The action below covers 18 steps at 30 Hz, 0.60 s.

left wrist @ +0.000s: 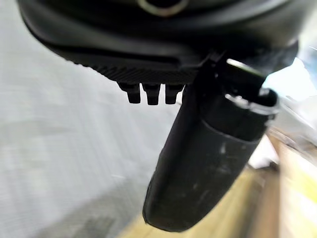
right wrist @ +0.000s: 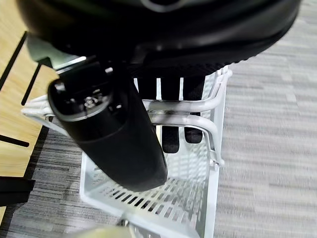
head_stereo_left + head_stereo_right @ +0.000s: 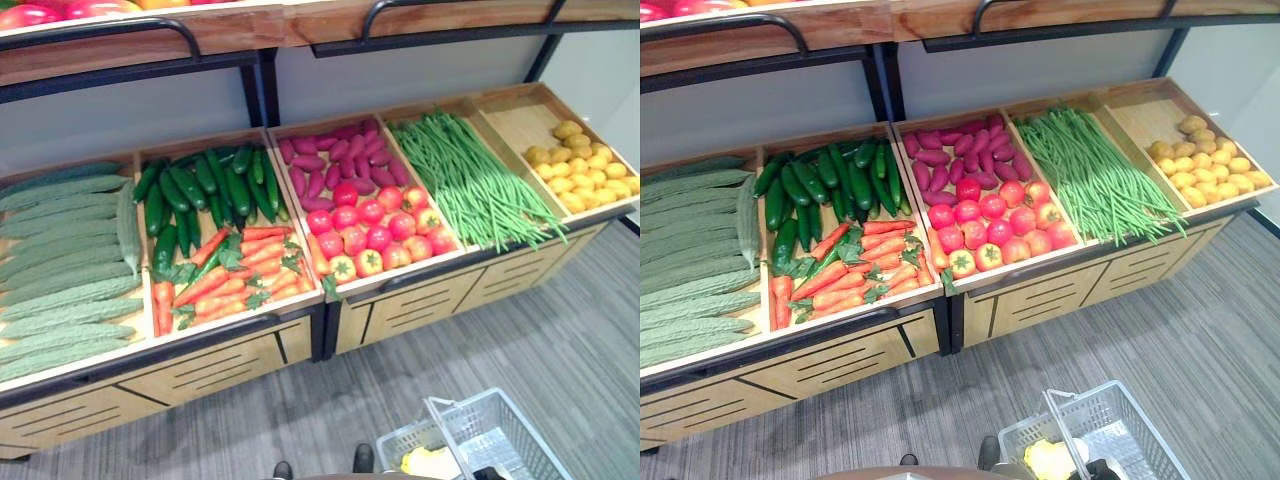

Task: Get the vegetables into the basket

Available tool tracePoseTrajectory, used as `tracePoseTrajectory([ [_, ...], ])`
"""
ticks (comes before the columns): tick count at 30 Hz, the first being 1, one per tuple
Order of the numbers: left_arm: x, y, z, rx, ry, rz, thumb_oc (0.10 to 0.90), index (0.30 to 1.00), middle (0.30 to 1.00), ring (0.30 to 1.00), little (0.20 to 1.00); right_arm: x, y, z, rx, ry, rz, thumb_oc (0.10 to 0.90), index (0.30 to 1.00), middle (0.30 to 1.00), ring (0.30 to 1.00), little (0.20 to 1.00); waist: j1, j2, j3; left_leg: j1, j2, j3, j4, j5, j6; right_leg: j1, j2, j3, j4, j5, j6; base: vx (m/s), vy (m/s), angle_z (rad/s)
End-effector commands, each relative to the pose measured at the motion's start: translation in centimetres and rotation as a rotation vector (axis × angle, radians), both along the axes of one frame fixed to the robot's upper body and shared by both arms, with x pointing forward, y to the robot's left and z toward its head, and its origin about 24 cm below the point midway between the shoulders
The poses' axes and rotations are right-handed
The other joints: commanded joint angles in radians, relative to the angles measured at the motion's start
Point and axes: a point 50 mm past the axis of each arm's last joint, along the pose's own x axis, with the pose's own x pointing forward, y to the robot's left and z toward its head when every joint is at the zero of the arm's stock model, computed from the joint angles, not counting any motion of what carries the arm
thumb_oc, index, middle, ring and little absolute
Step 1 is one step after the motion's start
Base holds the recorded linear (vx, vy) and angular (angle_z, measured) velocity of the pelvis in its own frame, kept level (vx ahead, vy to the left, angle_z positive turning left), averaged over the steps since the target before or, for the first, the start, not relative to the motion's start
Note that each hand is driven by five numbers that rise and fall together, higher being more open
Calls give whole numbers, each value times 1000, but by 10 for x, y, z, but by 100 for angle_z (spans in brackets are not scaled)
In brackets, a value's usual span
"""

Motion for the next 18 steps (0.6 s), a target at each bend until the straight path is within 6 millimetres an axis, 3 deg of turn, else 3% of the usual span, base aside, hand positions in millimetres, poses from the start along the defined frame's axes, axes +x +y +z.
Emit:
tracePoseTrajectory([
  [1,59,10,111,688,88,-238,900,1000,1000,1000,1000,20,2,3,-22,-96,14,400,300,300,300,300,-35,-31,24,-19,13,-60,-3,-18,-40,71,-123,61,21,-65,147,-31,-38,28],
  [3,64,5,108,737,192,-296,900,1000,1000,1000,1000,20,-3,5,-33,-97,-1,400,300,300,300,300,-38,-32,24,-22,12,-64,-3,-17,-42,75,-123,56,14,-62,148,-24,-17,19],
  [5,81,0,120,840,280,-421,900,1000,1000,1000,1000,24,-7,7,-45,-104,20,400,300,300,300,300,-46,-28,25,-23,12,-62,-3,-17,-42,76,-125,58,8,-56,149,-14,3,-2],
  [7,112,-26,134,978,297,-665,900,1000,1000,1000,1000,39,-7,10,-49,-150,58,400,300,300,300,300,-54,-23,29,-27,12,-58,-3,-15,-44,73,-126,60,3,-48,151,-50,10,-6],
  [11,130,-39,132,993,331,-815,900,1000,1000,1000,1000,46,-9,13,-50,-168,91,400,300,300,300,300,-62,-19,33,-31,12,-54,-3,-15,-45,71,-128,63,-2,-43,152,-15,12,-1],
  [18,162,-62,129,846,226,-1074,900,1000,1000,1000,1000,61,-8,18,-37,-192,173,400,300,300,300,300,-93,-19,44,-32,11,-29,-3,-18,-44,56,-133,86,-13,-22,157,-8,35,-4],
])
